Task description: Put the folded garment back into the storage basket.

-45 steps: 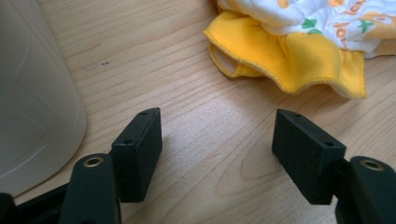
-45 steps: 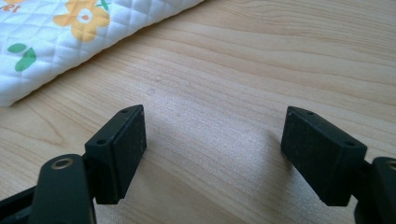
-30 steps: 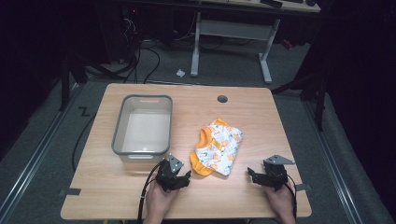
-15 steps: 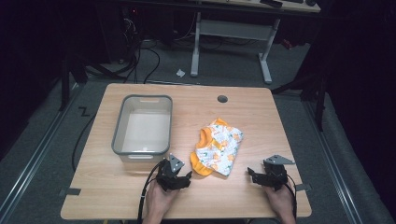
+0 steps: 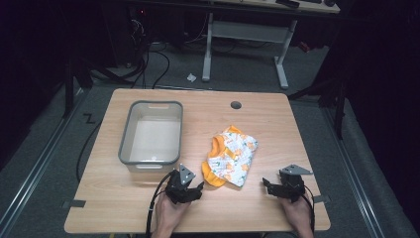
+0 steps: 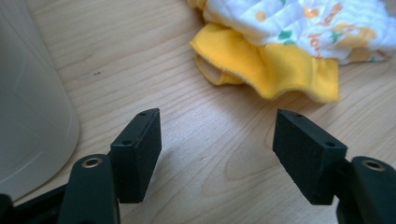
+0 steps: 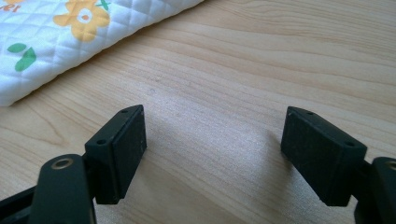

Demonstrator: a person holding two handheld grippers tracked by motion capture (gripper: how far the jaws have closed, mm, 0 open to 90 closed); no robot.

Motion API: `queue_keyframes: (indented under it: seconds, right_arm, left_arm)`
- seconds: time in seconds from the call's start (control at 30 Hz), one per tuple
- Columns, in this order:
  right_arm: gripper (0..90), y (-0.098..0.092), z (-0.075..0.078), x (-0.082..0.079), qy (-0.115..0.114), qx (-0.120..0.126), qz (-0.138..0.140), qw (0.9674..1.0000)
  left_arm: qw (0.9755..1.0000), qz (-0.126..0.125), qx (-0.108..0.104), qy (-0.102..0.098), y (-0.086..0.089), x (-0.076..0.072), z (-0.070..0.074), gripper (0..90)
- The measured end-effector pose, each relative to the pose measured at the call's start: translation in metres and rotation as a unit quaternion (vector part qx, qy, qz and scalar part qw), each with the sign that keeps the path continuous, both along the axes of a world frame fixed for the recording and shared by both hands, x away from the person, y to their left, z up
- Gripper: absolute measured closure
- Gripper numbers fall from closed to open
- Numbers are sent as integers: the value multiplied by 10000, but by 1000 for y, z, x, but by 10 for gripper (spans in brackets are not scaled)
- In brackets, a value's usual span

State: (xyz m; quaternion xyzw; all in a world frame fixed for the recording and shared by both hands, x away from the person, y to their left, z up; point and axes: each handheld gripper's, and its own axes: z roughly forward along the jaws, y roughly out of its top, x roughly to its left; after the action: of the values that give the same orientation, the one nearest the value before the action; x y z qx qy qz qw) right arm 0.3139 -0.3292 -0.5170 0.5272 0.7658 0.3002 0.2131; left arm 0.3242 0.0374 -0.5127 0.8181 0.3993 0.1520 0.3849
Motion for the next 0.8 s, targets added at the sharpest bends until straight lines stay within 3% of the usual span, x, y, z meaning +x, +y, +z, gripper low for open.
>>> queue_keyframes:
  seconds: [0.13,0.33,0.5,0.8]
  right_arm:
    - [226,0,0,0,0,-1,1,10000]
    - [226,0,0,0,0,1,-1,10000]
    - [226,0,0,0,1,2,-1,10000]
    - [226,0,0,0,2,3,-1,10000]
  left_arm:
    - [10000,-30,-69,-31,-1,-1,6,320]
    - [9992,-164,-346,73,-4,1,19,316]
    - [9992,-240,-309,-64,-9,1,27,316]
    - [9984,-367,-418,-88,-20,11,40,324]
